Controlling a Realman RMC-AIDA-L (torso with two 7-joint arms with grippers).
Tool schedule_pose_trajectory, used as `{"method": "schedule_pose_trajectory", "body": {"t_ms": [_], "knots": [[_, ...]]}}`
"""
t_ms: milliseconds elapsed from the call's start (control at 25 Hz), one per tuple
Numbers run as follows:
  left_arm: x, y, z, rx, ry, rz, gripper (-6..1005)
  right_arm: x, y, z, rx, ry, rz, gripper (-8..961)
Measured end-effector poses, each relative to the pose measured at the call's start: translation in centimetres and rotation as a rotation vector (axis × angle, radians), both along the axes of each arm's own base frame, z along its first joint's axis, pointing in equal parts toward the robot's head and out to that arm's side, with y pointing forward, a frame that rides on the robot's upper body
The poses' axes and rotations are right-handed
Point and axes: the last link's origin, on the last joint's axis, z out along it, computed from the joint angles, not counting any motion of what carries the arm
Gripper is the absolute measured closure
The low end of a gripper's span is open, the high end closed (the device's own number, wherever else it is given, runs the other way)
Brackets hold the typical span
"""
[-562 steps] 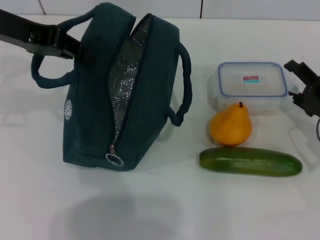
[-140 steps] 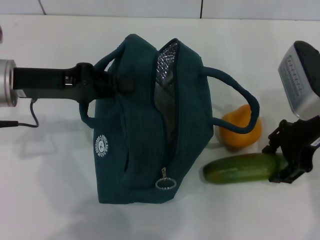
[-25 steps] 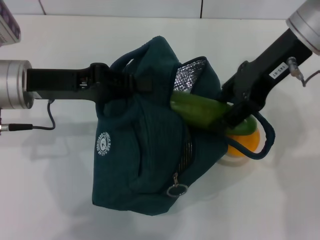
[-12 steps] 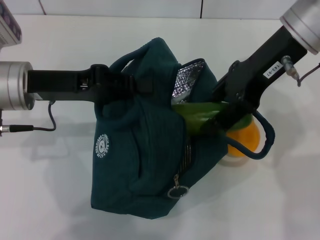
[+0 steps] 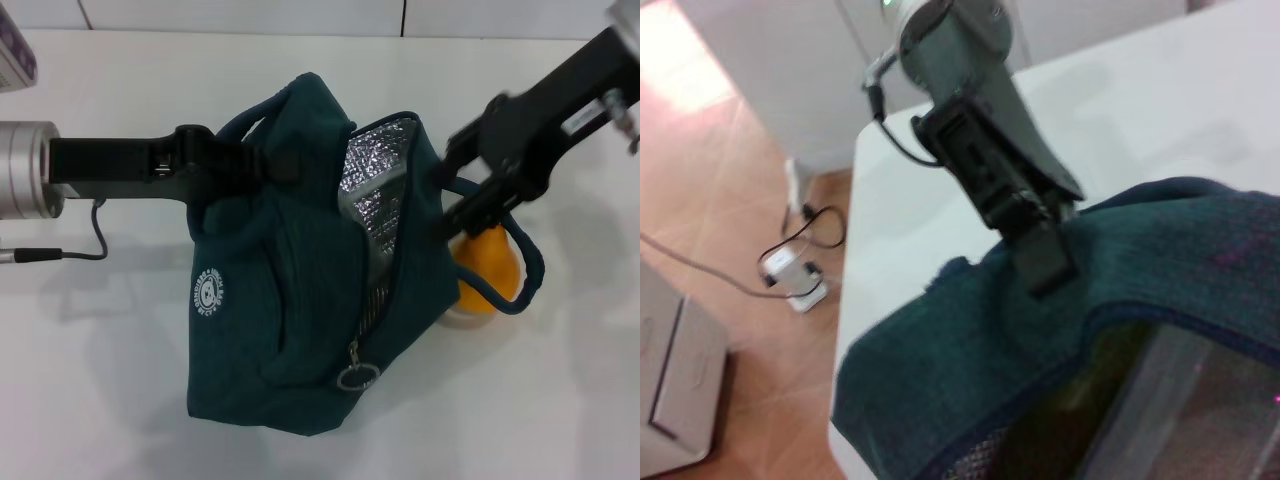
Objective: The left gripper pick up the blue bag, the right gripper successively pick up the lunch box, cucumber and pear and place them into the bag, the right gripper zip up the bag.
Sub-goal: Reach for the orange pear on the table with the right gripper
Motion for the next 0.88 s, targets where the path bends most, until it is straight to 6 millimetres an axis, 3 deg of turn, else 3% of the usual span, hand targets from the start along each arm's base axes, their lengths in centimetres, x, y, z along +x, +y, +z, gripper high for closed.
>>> {"method": "schedule_pose_trajectory", "body": {"t_ms": [120, 440, 560, 680, 880], "knots": [[-0.1, -0.1, 0.0, 0.002, -0.002, 0.005, 960, 1.0, 0.0, 1.8, 0.077, 0.04, -0.013, 216], [-0.6, 0.0, 0.6, 0.035, -0.014, 0.021, 961, 7.7, -1.6, 9.1, 0.346, 0.357, -0.16, 228], [-0.8, 0.0, 0.9, 0.059, -0.03, 0.032, 961, 10.3, -2.7, 11.0, 0.431, 0.45, -0.201, 229], [-1.2, -0.2, 0.9, 0.073, -0.053, 0.048, 961, 13.4, -3.8, 11.4, 0.511, 0.478, -0.237, 229], [-1.8, -0.5, 1.1, 0.092, -0.116, 0.076, 961, 17.8, -5.5, 9.9, 0.558, 0.498, -0.31, 230]]}}
